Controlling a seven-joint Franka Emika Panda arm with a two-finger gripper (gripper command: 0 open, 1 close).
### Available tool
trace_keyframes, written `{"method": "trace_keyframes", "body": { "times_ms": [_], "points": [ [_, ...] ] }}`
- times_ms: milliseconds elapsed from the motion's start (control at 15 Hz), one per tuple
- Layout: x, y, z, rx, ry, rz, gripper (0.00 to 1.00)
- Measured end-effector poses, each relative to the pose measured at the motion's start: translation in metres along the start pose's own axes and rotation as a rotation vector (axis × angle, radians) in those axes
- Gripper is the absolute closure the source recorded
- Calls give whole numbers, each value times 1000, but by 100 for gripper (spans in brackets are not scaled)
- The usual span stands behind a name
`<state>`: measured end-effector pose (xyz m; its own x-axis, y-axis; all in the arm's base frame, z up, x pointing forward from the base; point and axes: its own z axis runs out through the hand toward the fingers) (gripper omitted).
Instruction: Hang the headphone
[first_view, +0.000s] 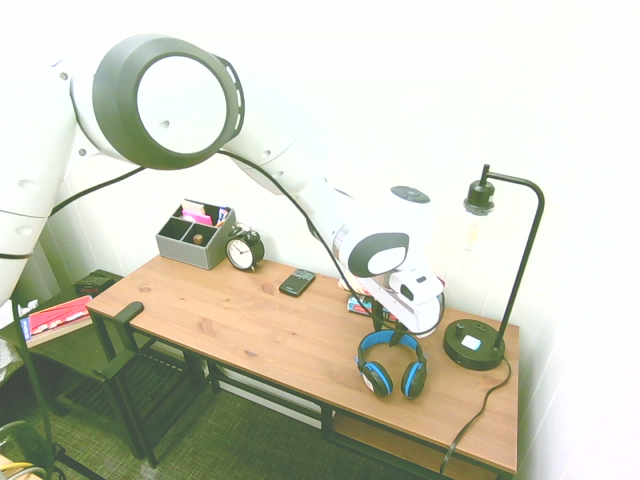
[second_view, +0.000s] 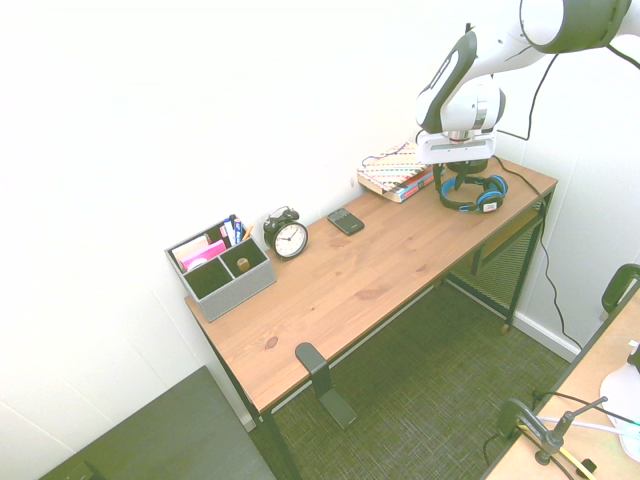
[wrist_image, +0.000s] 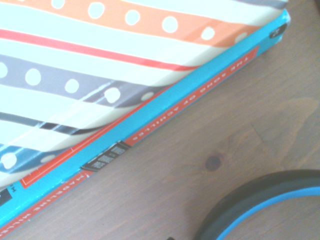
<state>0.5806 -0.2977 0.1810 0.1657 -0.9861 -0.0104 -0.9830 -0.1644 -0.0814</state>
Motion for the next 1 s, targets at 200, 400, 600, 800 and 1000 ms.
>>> {"method": "trace_keyframes", "body": {
  "times_ms": [200,400,600,800,1000],
  "points": [
    [-2,-2,8,1,-13,-7,100],
    [-5,-4,15,-4,-19,-12,100],
    [-4,-3,14,-5,-21,-12,100],
    [-5,-4,5,6,-26,-18,100],
    [-40,-5,-43,17,-86,-69,100]
  ]
}}
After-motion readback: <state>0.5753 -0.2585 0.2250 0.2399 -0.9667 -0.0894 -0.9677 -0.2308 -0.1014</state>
